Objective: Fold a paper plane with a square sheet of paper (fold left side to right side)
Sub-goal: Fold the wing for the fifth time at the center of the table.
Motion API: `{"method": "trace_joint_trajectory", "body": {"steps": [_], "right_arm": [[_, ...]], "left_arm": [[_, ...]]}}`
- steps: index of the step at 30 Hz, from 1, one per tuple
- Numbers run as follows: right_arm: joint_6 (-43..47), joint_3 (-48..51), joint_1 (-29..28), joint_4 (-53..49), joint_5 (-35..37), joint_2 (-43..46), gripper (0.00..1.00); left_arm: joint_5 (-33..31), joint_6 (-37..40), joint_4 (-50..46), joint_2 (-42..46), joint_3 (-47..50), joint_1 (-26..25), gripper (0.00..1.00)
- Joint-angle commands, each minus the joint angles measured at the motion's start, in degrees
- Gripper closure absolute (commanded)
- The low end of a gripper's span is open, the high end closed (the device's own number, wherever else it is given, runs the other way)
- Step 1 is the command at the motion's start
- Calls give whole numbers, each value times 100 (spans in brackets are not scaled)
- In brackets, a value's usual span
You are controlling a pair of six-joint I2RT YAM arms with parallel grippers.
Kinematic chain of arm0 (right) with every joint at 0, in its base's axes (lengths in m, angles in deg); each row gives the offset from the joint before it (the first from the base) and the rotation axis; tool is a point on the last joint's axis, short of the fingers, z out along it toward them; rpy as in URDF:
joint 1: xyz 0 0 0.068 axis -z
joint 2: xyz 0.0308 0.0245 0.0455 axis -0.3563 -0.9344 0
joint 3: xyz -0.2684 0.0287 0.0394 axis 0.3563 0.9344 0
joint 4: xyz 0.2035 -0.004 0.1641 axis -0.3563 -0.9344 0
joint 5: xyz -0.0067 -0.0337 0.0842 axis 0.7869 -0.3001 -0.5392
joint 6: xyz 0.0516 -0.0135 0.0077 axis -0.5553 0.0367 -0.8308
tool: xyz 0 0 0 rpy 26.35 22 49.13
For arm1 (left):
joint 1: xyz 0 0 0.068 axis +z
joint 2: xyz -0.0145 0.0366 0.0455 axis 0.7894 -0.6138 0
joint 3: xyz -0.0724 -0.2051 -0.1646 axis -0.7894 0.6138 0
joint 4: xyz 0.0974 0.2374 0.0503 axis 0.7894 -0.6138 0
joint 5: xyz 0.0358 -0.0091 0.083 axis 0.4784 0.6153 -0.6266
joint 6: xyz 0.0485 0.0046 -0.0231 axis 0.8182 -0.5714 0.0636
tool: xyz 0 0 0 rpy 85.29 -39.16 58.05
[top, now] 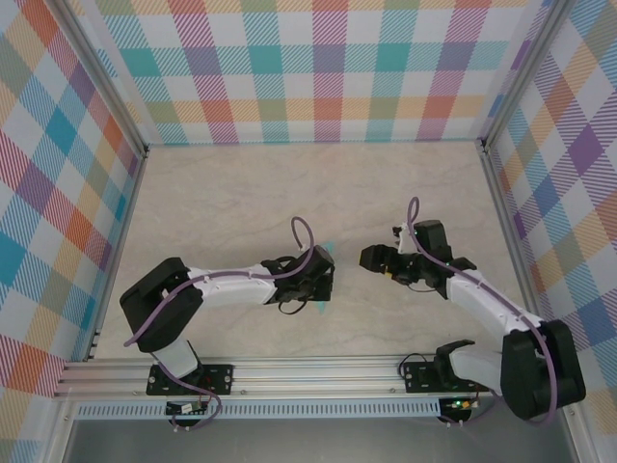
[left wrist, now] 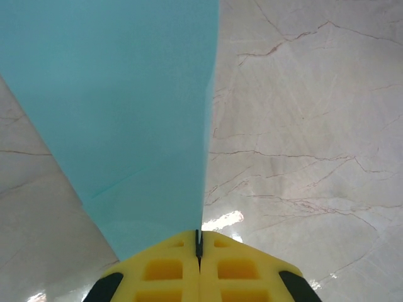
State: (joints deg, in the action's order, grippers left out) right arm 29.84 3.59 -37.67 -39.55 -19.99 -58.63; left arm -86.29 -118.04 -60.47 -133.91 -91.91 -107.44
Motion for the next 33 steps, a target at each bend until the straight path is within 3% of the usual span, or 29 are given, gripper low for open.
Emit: {"method": "trace_joint_trajectory", "body": {"steps": [1,17,33], "right_arm": [[-239,85,-116,791,-648,-305,10],[-1212,137,-830,2745,-629,-1645,37],[-1457,-322,-1281,3241,-348,-2549,50]], "left_arm": [[323,-191,605,194,231,155,100],[1312,-879,2612,578,1338,624,100],[1529,-1219,3245,477,1727,723,100]]}}
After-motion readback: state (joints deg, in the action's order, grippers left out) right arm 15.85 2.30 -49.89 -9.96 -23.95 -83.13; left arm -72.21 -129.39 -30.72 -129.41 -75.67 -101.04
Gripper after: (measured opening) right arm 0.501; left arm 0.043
